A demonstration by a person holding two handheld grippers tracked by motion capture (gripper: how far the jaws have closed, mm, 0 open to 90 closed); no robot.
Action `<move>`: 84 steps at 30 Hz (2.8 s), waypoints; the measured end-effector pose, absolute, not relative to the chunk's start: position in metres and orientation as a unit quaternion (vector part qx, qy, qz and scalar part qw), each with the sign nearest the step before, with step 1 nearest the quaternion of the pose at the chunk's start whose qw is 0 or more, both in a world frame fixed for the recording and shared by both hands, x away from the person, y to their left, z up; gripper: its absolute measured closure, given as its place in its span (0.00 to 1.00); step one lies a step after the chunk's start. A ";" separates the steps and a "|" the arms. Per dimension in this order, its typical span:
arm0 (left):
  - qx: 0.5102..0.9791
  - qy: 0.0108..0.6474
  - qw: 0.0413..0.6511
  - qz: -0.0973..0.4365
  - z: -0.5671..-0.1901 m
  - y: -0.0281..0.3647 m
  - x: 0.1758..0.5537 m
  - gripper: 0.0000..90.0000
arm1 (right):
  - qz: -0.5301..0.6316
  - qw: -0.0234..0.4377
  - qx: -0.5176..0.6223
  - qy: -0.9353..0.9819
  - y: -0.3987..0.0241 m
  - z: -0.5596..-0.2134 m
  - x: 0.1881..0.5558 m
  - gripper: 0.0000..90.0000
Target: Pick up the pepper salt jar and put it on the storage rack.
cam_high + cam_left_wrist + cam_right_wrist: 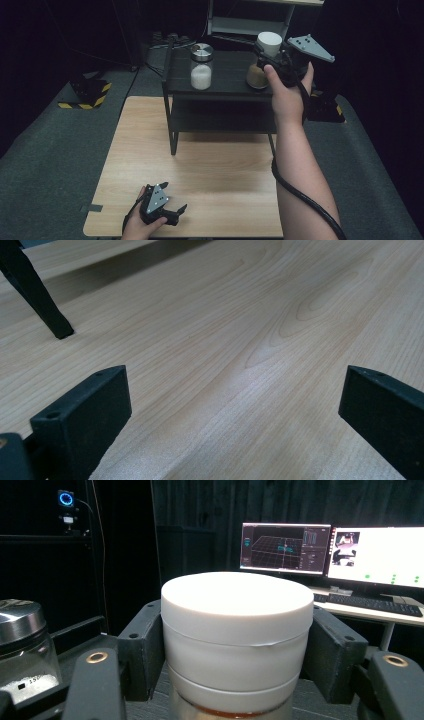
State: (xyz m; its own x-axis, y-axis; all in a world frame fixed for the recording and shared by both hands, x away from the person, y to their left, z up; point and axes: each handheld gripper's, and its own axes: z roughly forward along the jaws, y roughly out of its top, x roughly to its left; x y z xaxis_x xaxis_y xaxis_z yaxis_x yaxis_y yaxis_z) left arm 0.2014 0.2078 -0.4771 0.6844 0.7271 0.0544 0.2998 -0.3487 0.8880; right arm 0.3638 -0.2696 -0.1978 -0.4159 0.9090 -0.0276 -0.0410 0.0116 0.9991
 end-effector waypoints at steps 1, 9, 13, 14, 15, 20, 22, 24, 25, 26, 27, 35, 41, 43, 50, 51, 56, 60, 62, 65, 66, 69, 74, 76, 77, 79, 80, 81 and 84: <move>0.789 0.325 0.468 0.228 -0.477 0.208 0.201 0.01 | 0.599 0.396 0.368 0.591 -0.270 -0.198 0.364 0.38; 0.789 0.326 0.470 0.225 -0.477 0.209 0.202 0.01 | 0.596 0.393 0.370 0.595 -0.270 -0.194 0.365 0.38; 0.789 0.325 0.470 0.227 -0.477 0.208 0.201 0.01 | 0.596 0.391 0.371 0.595 -0.270 -0.193 0.365 0.38; 0.789 0.325 0.470 0.226 -0.477 0.208 0.201 0.01 | 0.595 0.391 0.371 0.596 -0.270 -0.192 0.365 0.37; 0.789 0.325 0.470 0.226 -0.477 0.208 0.201 0.01 | 0.594 0.390 0.372 0.597 -0.270 -0.191 0.365 0.37; 0.789 0.325 0.470 0.225 -0.477 0.208 0.201 0.01 | 0.589 0.383 0.374 0.606 -0.268 -0.187 0.366 0.24; 0.789 0.325 0.470 0.225 -0.477 0.208 0.201 0.01 | 0.588 0.380 0.374 0.608 -0.268 -0.186 0.366 0.17; 0.789 0.324 0.470 0.226 -0.477 0.208 0.201 0.01 | 0.587 0.383 0.376 0.605 -0.267 -0.187 0.365 0.12; 0.790 0.324 0.470 0.226 -0.477 0.208 0.201 0.01 | 0.588 0.382 0.377 0.605 -0.267 -0.187 0.364 0.10; 0.790 0.322 0.469 0.227 -0.477 0.208 0.201 0.01 | 0.589 0.382 0.378 0.603 -0.267 -0.188 0.364 0.07; 0.790 0.322 0.470 0.226 -0.477 0.208 0.201 0.01 | 0.590 0.383 0.379 0.601 -0.267 -0.188 0.363 0.04; 0.792 0.322 0.468 0.225 -0.477 0.208 0.202 0.01 | 0.601 0.379 0.368 0.600 -0.271 -0.188 0.353 0.00; 0.793 0.320 0.467 0.226 -0.476 0.207 0.202 0.01 | 0.603 0.378 0.363 0.602 -0.273 -0.187 0.346 0.00; 0.793 0.320 0.467 0.225 -0.476 0.207 0.202 0.01 | 0.603 0.378 0.362 0.602 -0.273 -0.187 0.343 0.00; 0.795 0.318 0.466 0.223 -0.476 0.208 0.203 0.01 | 0.608 0.371 0.357 0.605 -0.276 -0.193 0.332 0.00; 0.795 0.317 0.466 0.223 -0.476 0.207 0.203 0.01 | 0.608 0.370 0.356 0.605 -0.276 -0.194 0.331 0.00; 0.795 0.317 0.466 0.223 -0.476 0.207 0.203 0.01 | 0.609 0.367 0.351 0.609 -0.278 -0.199 0.323 0.00; 0.795 0.318 0.466 0.223 -0.476 0.207 0.203 0.01 | 0.614 0.363 0.347 0.609 -0.281 -0.205 0.317 0.00; 0.796 0.316 0.466 0.224 -0.476 0.207 0.203 0.01 | 0.615 0.362 0.345 0.610 -0.283 -0.208 0.314 0.00; 0.795 0.316 0.465 0.225 -0.476 0.207 0.203 0.01 | 0.616 0.360 0.343 0.611 -0.285 -0.212 0.310 0.00; 0.795 0.316 0.465 0.225 -0.476 0.207 0.203 0.01 | 0.616 0.361 0.341 0.611 -0.286 -0.213 0.309 0.00; 0.796 0.316 0.465 0.225 -0.476 0.207 0.203 0.01 | 0.618 0.359 0.339 0.612 -0.289 -0.217 0.305 0.00; 0.796 0.316 0.465 0.226 -0.476 0.207 0.203 0.01 | 0.619 0.357 0.335 0.615 -0.294 -0.225 0.297 0.00; 0.796 0.316 0.465 0.226 -0.476 0.207 0.202 0.01 | 0.618 0.357 0.332 0.617 -0.295 -0.228 0.295 0.00; 0.796 0.316 0.465 0.226 -0.476 0.207 0.202 0.01 | 0.618 0.357 0.331 0.618 -0.295 -0.229 0.293 0.00; 0.795 0.316 0.465 0.226 -0.476 0.206 0.202 0.01 | 0.618 0.355 0.327 0.620 -0.297 -0.233 0.289 0.00; 0.795 0.315 0.465 0.226 -0.476 0.207 0.202 0.01 | 0.618 0.354 0.325 0.622 -0.297 -0.235 0.287 0.00; 0.795 0.315 0.466 0.226 -0.476 0.207 0.202 0.01 | 0.617 0.353 0.323 0.624 -0.297 -0.238 0.285 0.00; 0.796 0.314 0.465 0.227 -0.476 0.207 0.202 0.01 | 0.611 0.352 0.315 0.635 -0.298 -0.250 0.277 0.01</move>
